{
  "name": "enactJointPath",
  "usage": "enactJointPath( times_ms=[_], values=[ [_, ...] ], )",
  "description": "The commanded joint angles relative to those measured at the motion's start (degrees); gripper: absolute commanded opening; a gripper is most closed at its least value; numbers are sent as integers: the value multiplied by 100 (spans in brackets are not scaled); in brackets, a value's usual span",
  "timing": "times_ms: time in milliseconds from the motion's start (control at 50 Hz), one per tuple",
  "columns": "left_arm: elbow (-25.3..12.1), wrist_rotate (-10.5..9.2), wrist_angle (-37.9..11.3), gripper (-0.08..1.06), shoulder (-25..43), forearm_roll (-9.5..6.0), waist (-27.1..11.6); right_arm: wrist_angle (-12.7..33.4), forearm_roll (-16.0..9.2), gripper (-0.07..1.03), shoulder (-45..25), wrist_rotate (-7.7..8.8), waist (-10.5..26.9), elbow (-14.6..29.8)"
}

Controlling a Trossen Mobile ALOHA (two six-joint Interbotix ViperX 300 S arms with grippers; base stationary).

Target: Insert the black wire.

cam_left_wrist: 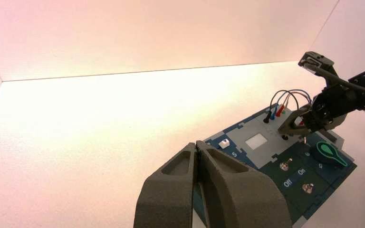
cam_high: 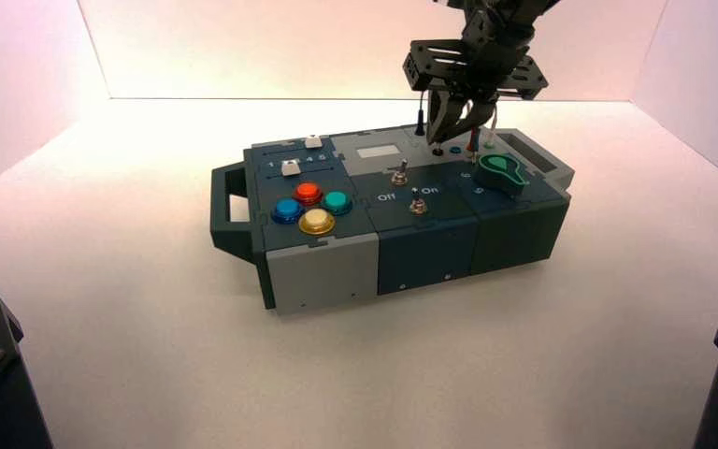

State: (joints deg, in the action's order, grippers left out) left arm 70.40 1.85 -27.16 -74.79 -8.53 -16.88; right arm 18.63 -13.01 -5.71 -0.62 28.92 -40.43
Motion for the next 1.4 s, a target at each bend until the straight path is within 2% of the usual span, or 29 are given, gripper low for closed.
enactJointPath(
  times_ms=[20,360,700,1120,1400],
  values=[
    [-193,9,70,-3,62,9,-18,132,-26,-2,-9,-18,413,26],
    [-185,18,79,-3,53,9,-18,413,0,-2,-229,-18,686,132],
    [-176,9,79,-3,0,9,-18,659,70,-2,-299,-9,721,97],
    [-167,9,97,-3,0,9,-18,773,123,-2,-308,9,1230,220],
    [-158,9,79,-3,-44,9,-18,923,158,-2,-413,9,1266,343]
  ],
)
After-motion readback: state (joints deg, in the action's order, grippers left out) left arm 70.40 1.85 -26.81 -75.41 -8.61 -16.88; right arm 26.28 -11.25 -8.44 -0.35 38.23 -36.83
